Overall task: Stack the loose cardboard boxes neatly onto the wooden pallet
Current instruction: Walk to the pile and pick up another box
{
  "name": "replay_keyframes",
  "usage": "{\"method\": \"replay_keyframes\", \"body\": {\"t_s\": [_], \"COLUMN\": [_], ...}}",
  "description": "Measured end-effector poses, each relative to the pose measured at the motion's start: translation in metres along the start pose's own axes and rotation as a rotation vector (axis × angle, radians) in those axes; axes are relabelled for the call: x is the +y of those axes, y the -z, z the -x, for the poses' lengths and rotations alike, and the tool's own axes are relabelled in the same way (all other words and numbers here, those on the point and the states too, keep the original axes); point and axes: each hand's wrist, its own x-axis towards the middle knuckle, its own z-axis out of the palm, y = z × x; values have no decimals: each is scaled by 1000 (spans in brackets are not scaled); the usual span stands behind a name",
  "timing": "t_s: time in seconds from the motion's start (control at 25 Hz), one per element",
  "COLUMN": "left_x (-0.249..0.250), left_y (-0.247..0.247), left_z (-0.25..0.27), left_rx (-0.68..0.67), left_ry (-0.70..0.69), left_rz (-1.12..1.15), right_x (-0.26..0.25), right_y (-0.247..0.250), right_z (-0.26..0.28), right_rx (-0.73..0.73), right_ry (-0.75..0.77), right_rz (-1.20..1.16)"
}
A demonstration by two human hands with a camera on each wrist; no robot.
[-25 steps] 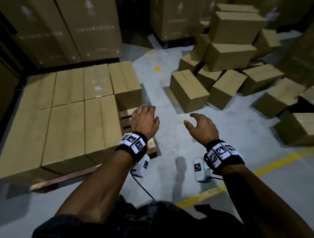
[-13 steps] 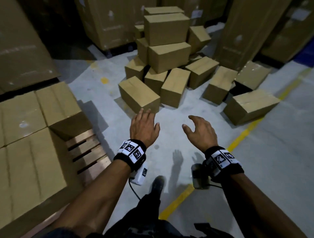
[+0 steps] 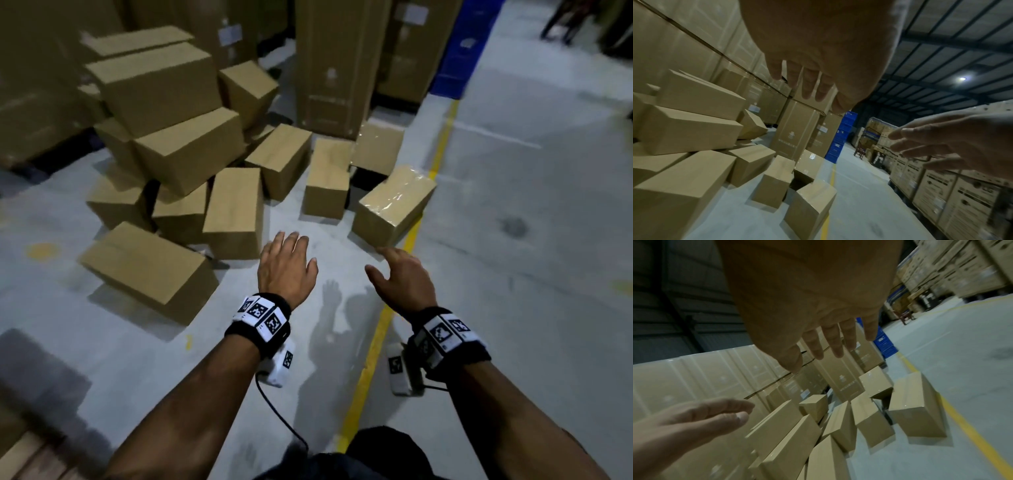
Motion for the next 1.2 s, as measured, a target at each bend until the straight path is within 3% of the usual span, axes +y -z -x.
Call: {"method": "replay_keyframes", "body": {"t_s": [0.28,0.4,0.64,0.84,1.04,1.2], "left_x": [89,145,235,284,322,358], "left_y": [-72,-95,-103,-147,-207,-219], "left_z": [-170,-257,-408,-525,-673,-791], "left_rx": [-91,-113,-103,-142,-133,-163], "left_ry": [-112,-85,-63,-69,-90,-126], "left_rz": [-3,-15,-1,29,51,32], "right_x": [127,188,264,328,396,432], "right_y": [17,44,114,134,143,170], "right_z": [-143,-228,-368,-471,-608,-706], "right_rx": [32,19,-7,-13,-40,-71], "right_ry": [-135,-145,-132,-132,-118,-123], "right_rz": [-57,-65,-54,-50,-6,9]}}
